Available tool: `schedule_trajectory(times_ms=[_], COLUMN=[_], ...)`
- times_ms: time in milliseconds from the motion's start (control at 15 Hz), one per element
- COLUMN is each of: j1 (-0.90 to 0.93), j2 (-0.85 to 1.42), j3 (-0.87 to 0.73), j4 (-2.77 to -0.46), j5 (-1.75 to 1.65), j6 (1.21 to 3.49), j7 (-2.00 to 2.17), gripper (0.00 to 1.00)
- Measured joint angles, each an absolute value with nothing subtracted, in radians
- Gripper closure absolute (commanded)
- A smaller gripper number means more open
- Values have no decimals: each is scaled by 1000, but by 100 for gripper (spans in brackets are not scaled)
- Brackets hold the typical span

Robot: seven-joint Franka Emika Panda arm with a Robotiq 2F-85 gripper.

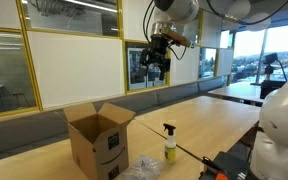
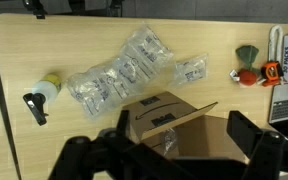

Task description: Put the objects on the table into the cardboard box

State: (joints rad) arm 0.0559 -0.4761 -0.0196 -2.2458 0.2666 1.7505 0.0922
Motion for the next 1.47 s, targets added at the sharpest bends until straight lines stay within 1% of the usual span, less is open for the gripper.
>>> schedule_trajectory(times_ms=[600, 933, 1133, 1467], j1=[54, 50, 51, 51], j2=[-479, -477, -479, -491], j3=[-18, 6, 42, 82], j4=[-2236, -2299, -2370, -2499], j5=[267, 264, 241, 105], j6=[1751, 1769, 1823, 1968], j7=[92, 89, 86, 75], gripper=[0, 0, 0, 0])
